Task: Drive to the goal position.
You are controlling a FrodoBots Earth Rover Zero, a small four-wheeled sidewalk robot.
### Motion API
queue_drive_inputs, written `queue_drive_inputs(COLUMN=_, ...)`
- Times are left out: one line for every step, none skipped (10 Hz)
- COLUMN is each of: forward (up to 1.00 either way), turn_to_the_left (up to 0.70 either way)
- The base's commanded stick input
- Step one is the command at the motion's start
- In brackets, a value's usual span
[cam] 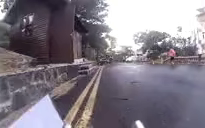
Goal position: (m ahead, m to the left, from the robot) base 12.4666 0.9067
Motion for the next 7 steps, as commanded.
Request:
queue_drive_inputs(forward=0.5, turn_to_the_left=0.0)
queue_drive_inputs(forward=0.5, turn_to_the_left=0.0)
queue_drive_inputs(forward=0.5, turn_to_the_left=0.0)
queue_drive_inputs(forward=0.5, turn_to_the_left=0.0)
queue_drive_inputs(forward=0.5, turn_to_the_left=0.0)
queue_drive_inputs(forward=0.5, turn_to_the_left=0.0)
queue_drive_inputs(forward=0.5, turn_to_the_left=0.0)
